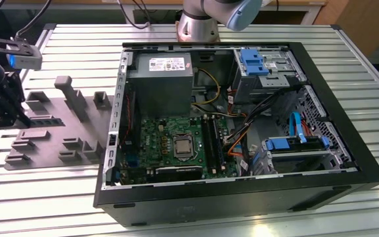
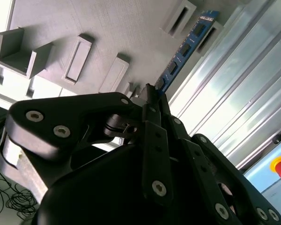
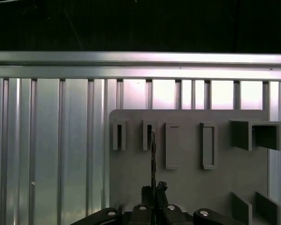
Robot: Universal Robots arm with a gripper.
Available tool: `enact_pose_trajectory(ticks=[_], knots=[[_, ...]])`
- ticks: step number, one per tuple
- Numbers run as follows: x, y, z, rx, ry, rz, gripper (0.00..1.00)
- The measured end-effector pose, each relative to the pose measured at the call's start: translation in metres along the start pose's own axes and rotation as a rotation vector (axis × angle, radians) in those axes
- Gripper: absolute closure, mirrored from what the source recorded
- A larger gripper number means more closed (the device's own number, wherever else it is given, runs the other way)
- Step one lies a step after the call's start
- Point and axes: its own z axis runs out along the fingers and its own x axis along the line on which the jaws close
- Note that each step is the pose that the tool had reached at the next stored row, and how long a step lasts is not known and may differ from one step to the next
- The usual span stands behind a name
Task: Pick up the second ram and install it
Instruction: 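Pick up the second ram and move it above second insertion slot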
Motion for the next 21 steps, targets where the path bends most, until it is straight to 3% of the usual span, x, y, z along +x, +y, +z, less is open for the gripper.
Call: enact_pose_trajectory(ticks=[10, 21], knots=[[0.0000, -0.0001, -0.0141, 0.0000, -0.0001, 0.000, 0.86], [0.0000, -0.0003, -0.0380, 0.0000, 0.0000, 0.000, 0.86]])
